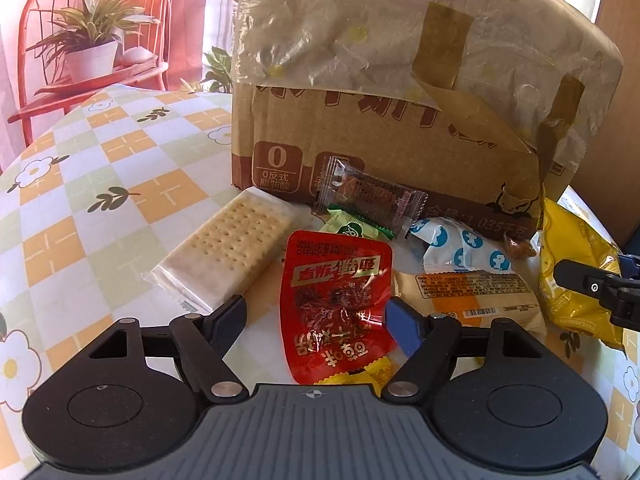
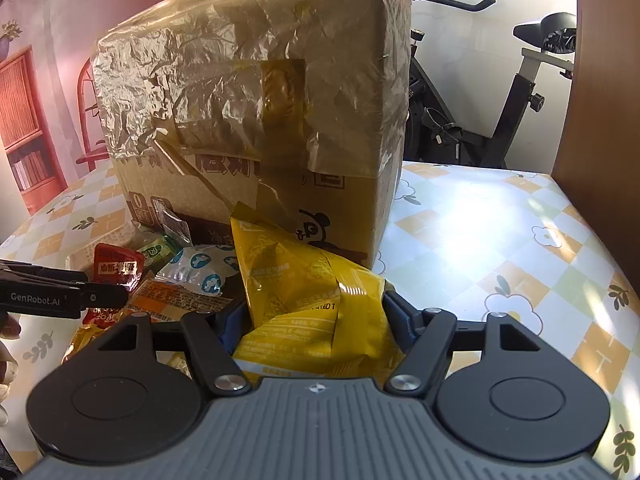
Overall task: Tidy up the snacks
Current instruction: 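Grasp the yellow chip bag with the right gripper while the left grasps the red candy packet, then carry both snacks over the box and open the left gripper to drop the red packet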
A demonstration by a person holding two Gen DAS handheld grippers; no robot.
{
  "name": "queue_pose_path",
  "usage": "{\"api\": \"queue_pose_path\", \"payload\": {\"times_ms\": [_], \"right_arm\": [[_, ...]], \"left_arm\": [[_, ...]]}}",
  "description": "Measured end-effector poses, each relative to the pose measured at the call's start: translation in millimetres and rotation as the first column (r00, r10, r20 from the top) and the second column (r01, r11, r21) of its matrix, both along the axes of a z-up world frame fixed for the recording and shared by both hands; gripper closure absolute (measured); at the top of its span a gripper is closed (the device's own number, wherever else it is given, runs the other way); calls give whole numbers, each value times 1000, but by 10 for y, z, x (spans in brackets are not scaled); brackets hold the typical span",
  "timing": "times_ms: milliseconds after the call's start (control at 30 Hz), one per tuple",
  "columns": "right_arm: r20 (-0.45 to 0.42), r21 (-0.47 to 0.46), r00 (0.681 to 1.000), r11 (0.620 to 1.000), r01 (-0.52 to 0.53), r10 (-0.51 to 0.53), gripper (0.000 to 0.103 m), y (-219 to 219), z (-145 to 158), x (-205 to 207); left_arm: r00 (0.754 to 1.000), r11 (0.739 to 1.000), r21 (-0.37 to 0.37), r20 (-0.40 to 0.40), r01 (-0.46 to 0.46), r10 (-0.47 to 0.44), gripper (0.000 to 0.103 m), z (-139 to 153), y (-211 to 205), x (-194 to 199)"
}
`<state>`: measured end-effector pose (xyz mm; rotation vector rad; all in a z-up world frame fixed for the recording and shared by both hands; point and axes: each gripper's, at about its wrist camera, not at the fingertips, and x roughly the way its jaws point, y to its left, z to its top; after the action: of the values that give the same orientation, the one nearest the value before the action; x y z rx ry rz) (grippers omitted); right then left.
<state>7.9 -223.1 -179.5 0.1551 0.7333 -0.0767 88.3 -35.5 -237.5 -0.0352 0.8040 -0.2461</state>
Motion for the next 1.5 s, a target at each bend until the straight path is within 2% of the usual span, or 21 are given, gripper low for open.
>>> {"api": "queue_pose_path", "payload": {"times_ms": [167,200,233,300,400,500,533,767,1167,1367,1500], "right_arm": [[2,6,1000,1000,0,0,32,-4,-2,6],[2,7,1000,1000,0,0,32,-3,-3,5],[3,8,1000,1000,0,0,32,-7,-4,4],[4,9,1000,1000,2,-2,32,-5,-5,4],[5,8,1000,1000,3,-3,32,5,-3,2],[5,11,1000,1000,4,-4,32,-2,-2,-5],[5,12,1000,1000,4,-4,32,-4,0,-6],[16,27,1000,999,23,-23,32,-33,68,-22],[72,26,997,1000,15,-16,32,6,335,-139],[124,38,992,999,20,-24,32,8,558,-275],[195,30,981,999,22,-27,32,-7,865,-341]], "left_arm": [[999,1000,23,28,16,-16,26,-39,-16,20],[999,999,27,33,19,-19,31,-39,-25,15],[999,999,31,39,22,-23,44,-39,-31,10],[998,999,24,47,48,-50,62,-24,-32,-27],[997,998,-19,45,64,-63,65,-20,3,-83],[996,998,-24,65,61,-59,69,-4,28,-144],[996,998,-28,74,57,-55,76,19,35,-154],[987,999,-29,154,43,-38,76,287,82,-170],[972,999,-31,235,34,-26,76,704,91,-219],[957,998,-42,288,40,-26,76,982,90,-312],[942,997,-60,335,49,-26,76,1254,81,-296]]}}
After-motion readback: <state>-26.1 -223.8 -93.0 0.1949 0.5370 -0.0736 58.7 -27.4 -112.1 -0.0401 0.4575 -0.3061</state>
